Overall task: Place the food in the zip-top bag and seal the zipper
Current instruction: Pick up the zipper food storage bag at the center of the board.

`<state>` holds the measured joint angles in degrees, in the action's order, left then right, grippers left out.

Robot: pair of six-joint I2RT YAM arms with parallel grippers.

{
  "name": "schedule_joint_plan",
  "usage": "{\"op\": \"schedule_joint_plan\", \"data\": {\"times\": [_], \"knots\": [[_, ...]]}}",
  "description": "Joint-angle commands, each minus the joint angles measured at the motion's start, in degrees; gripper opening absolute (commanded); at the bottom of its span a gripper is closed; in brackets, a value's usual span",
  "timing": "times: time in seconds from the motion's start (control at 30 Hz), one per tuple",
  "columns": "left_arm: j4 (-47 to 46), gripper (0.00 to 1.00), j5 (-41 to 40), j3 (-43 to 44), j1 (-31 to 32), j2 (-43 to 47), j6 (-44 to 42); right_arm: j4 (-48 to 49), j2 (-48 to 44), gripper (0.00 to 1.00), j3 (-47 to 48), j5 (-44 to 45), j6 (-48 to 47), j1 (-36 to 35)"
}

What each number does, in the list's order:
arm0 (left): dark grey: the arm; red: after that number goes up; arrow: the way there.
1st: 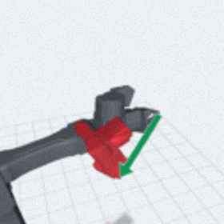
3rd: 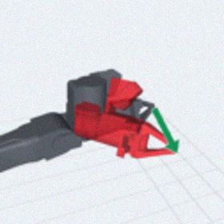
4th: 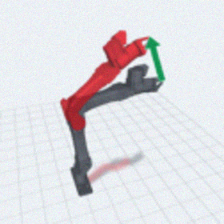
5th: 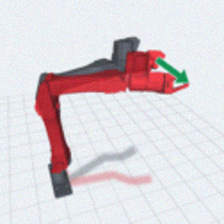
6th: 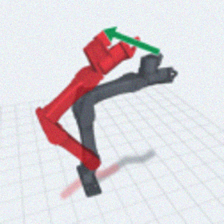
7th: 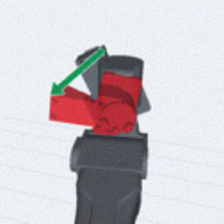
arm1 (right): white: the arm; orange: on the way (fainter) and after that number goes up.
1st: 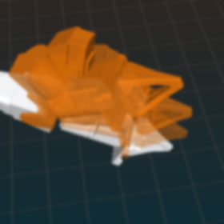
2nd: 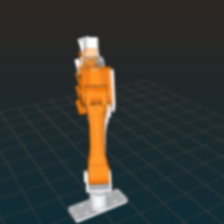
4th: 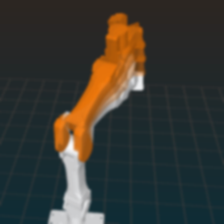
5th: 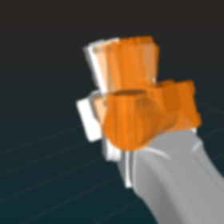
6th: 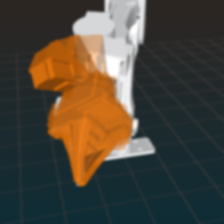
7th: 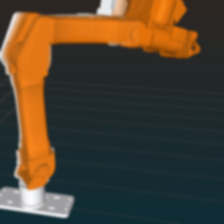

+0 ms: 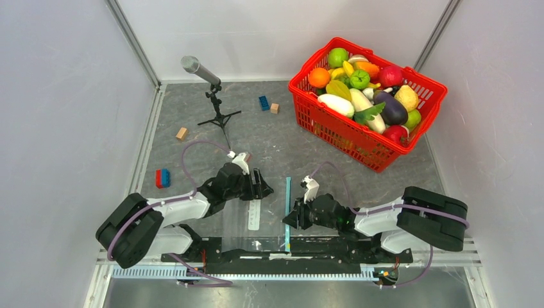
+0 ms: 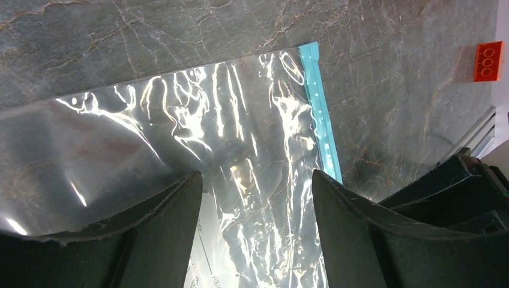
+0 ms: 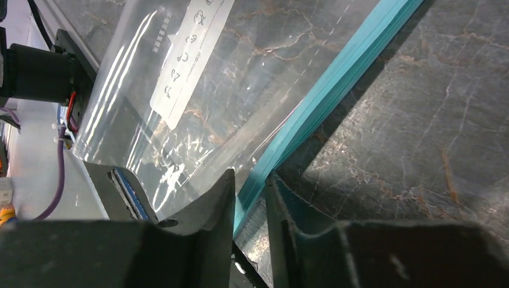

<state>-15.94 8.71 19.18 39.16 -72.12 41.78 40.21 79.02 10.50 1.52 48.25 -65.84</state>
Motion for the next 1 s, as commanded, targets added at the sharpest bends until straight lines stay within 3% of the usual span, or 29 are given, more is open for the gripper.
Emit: {"op": "schedule_joint_plan", "data": {"times": [0.0, 0.07, 0.17, 0.4, 0.6, 0.77, 0.97], "knots": [[3.1, 0.74, -1.5, -2.6, 0.4, -1.2, 1.4, -0.1, 1.4, 0.23, 0.0, -0.5, 0.5, 0.1], [3.1, 0.74, -1.2, -2.3, 0.4, -1.2, 1.3, -2.8, 0.9, 0.08, 1.7, 0.7, -0.9, 0.1], [3.1, 0.74, -0.2, -1.6, 0.4, -0.6, 0.7, -6.5, -0.7, 0.00, 3.6, 3.1, -4.0, 0.1], [5.4, 0.76, 5.8, 4.5, 0.7, 7.3, -0.9, -12.1, -9.3, 0.00, 4.7, 11.0, -14.3, -1.5], [10.4, 0.78, 7.7, 11.7, 2.6, 11.0, -1.3, -18.2, -11.3, 0.00, 9.1, 19.7, -20.8, -5.1], [16.4, 0.77, 4.1, 15.9, 4.7, 10.0, -2.8, -23.8, -11.2, 0.00, 13.2, 32.0, -22.6, -9.9], [21.4, 0.74, -5.3, 17.7, 9.4, 8.9, -3.4, -25.2, -10.2, 0.00, 15.4, 37.7, -22.9, -13.2]]}}
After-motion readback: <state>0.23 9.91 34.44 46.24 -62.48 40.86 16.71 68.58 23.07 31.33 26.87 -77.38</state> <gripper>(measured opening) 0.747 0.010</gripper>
